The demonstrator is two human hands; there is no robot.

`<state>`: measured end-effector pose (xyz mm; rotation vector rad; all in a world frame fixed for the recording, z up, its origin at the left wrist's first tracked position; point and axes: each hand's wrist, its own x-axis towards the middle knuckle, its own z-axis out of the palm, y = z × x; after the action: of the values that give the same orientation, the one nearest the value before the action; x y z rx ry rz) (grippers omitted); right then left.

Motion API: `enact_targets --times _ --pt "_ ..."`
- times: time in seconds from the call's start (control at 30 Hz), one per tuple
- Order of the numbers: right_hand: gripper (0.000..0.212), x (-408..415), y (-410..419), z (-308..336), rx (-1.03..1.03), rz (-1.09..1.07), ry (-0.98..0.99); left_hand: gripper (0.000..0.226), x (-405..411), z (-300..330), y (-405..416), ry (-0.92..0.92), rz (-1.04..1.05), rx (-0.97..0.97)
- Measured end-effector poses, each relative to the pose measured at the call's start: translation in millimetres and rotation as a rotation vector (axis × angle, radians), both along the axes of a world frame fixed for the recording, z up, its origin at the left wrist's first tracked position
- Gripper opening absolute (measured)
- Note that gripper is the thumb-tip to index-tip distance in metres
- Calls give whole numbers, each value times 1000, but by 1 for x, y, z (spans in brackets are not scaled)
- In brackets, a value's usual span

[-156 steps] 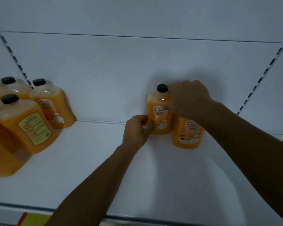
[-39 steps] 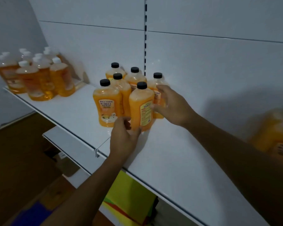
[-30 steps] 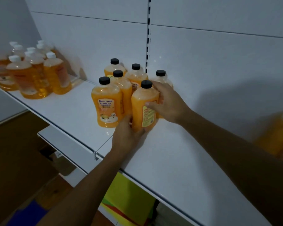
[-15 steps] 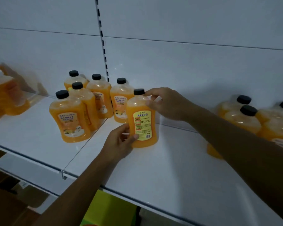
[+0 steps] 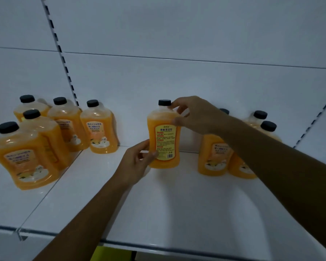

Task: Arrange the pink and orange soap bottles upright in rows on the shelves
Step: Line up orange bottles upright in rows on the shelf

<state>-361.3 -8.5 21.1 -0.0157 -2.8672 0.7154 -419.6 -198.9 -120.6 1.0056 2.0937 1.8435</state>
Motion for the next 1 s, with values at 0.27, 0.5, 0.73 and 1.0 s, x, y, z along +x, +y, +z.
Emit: enact_targets --times 0.27,0.5,0.73,1.0 --pt "72 13 -3 -1 -58 -158 28 50 14 -6 41 242 398 -183" --pt "59 12 3 -5 -228 -141 51 58 12 -10 41 305 312 -137" --pt "49 18 10 3 -554 196 -84 76 -35 3 15 -741 -529 212" --pt "55 10 17 22 -143 100 -127 65 -25 6 28 -496 -331 224"
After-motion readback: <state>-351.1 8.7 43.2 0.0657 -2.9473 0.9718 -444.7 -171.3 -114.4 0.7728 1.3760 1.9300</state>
